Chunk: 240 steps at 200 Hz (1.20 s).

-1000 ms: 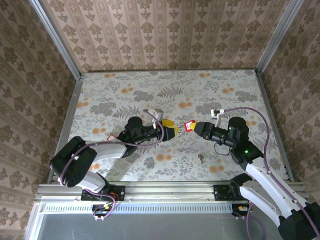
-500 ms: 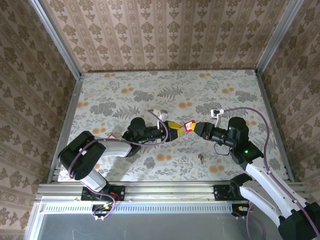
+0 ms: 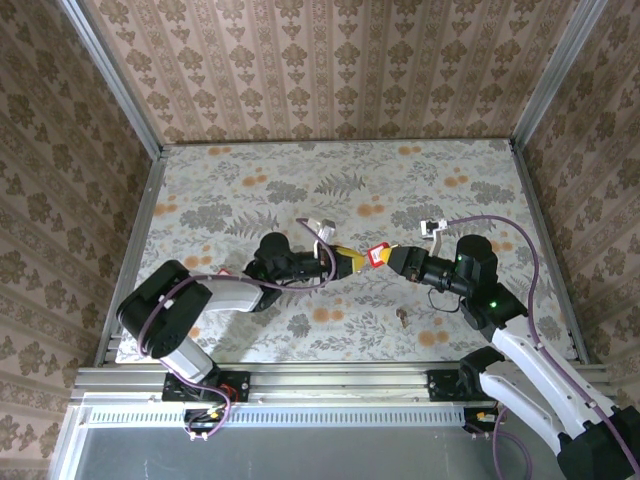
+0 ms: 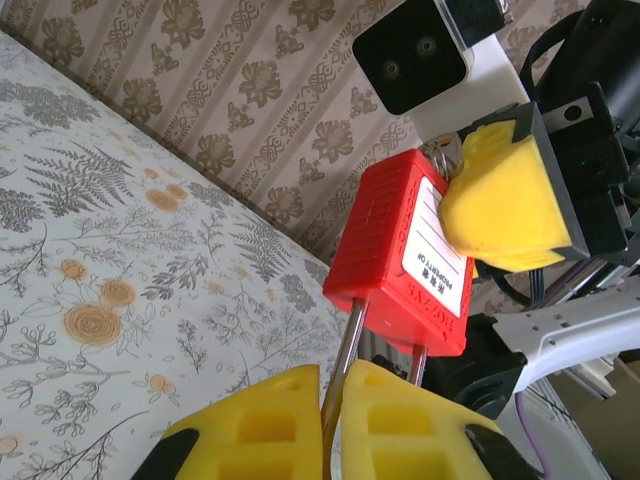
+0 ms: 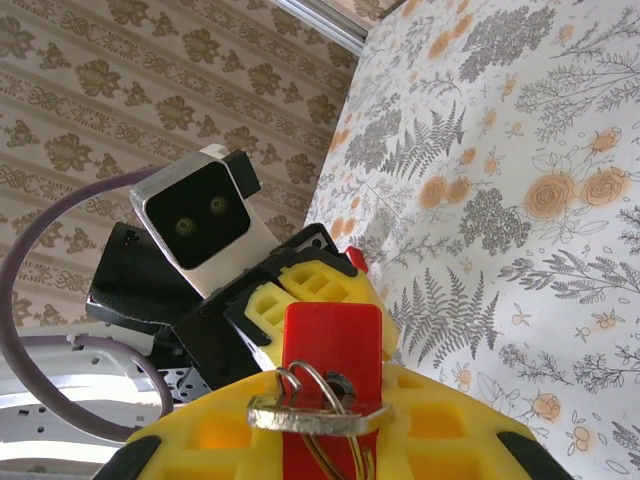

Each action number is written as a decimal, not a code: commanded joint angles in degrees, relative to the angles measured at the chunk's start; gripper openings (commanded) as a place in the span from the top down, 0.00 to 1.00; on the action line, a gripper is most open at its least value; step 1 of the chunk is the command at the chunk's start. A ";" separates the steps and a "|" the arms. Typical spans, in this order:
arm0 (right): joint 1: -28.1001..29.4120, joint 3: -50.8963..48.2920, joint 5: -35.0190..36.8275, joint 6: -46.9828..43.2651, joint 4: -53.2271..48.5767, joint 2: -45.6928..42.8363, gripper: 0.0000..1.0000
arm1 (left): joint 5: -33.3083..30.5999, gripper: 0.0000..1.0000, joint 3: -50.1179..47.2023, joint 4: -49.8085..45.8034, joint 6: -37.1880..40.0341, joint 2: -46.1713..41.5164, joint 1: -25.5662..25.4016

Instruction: Unlock with the key

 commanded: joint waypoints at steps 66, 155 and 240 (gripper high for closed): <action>-0.26 2.15 0.16 1.19 1.55 -0.66 1.00 | -1.25 0.94 -4.86 5.42 0.75 2.41 4.16; -0.25 0.93 1.67 -2.65 -1.51 -2.00 1.00 | -11.83 0.27 -7.24 -11.42 6.77 -15.05 5.27; 3.33 -6.61 17.53 -9.30 7.08 4.16 1.00 | -24.36 0.21 0.15 -54.18 19.50 -38.39 3.19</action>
